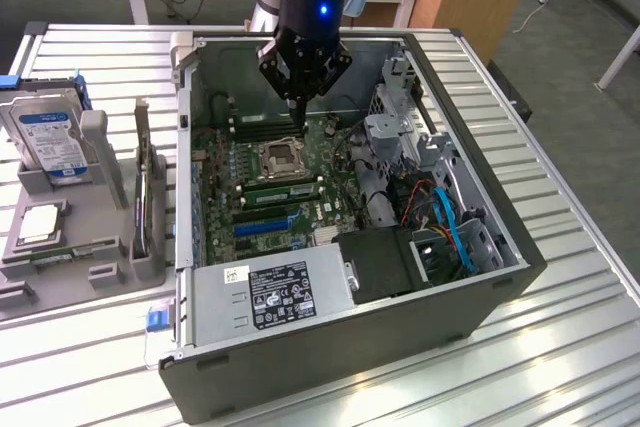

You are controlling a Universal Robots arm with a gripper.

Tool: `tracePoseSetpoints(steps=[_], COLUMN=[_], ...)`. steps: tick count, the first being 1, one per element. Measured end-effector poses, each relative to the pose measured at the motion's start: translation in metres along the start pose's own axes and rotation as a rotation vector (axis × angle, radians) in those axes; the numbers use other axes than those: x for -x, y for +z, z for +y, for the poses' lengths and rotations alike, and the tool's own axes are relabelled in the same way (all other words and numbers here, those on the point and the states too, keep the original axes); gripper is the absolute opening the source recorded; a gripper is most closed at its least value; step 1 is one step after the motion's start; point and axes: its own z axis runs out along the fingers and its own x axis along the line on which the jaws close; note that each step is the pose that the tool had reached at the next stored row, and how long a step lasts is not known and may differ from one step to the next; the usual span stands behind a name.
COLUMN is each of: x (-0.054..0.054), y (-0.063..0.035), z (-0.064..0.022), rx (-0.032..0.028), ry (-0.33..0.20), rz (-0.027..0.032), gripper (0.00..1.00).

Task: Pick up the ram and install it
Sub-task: 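Press down the ram until it locks into place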

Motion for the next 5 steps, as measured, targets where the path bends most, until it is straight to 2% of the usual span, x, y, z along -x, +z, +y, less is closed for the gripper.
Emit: tracePoseSetpoints(steps=[5], x=[-0.0002], y=[0.0], z=[0.0], rx=[0.0], ry=[0.0], rz=[0.0], gripper=[0.1])
